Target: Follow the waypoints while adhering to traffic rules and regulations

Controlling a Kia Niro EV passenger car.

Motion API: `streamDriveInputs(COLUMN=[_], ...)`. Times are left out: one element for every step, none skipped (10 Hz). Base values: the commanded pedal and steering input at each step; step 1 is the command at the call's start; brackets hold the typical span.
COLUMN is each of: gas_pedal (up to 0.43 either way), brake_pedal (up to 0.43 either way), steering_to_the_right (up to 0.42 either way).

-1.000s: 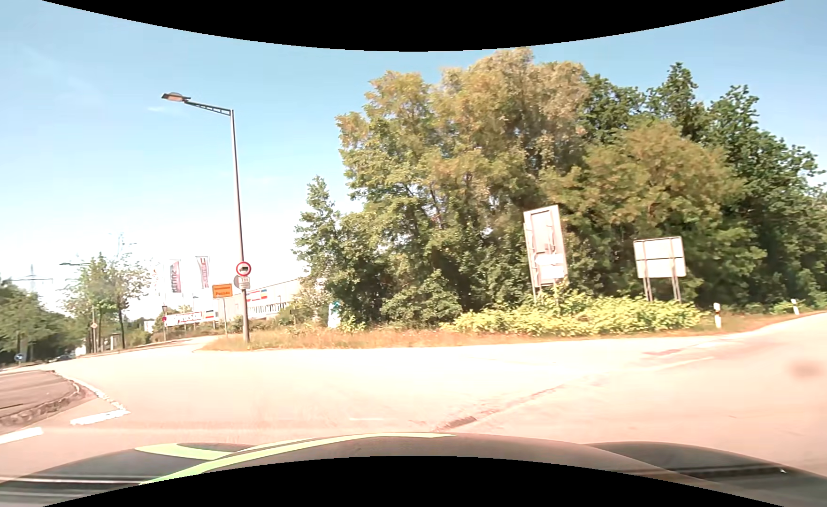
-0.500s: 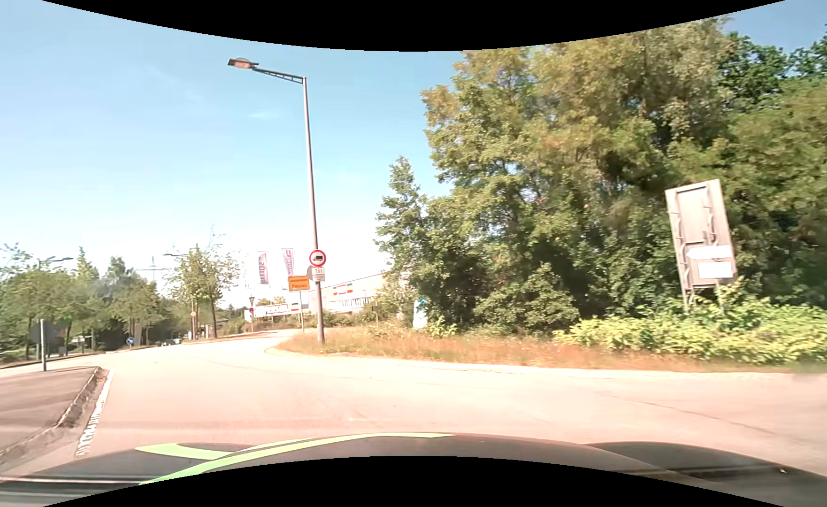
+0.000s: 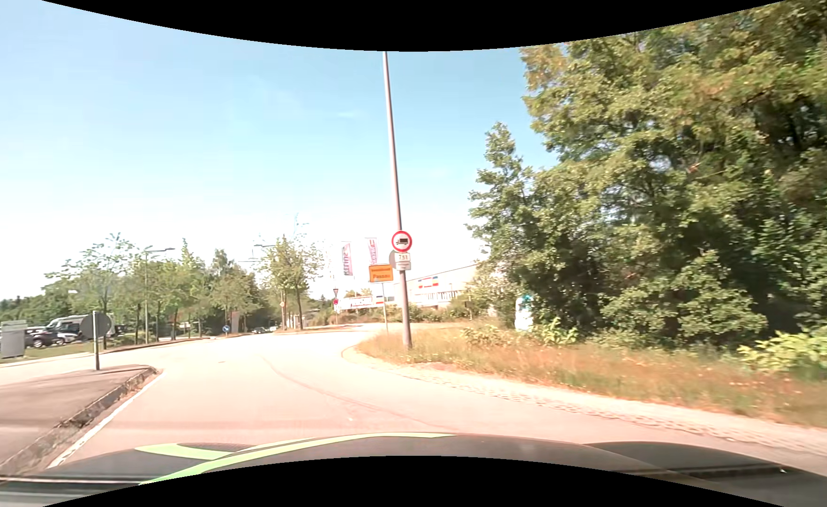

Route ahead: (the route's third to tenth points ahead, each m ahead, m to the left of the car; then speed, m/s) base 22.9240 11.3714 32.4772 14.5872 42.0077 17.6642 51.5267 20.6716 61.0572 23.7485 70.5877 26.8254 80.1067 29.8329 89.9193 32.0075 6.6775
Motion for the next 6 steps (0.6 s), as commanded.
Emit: streamDriveInputs(gas_pedal=[0.189, 0.209, 0.220, 0.220, 0.220, 0.240], brake_pedal=[0.000, 0.000, 0.000, 0.000, 0.000, 0.000], steering_to_the_right=[-0.278, -0.268, -0.256, -0.244, -0.234, -0.219])
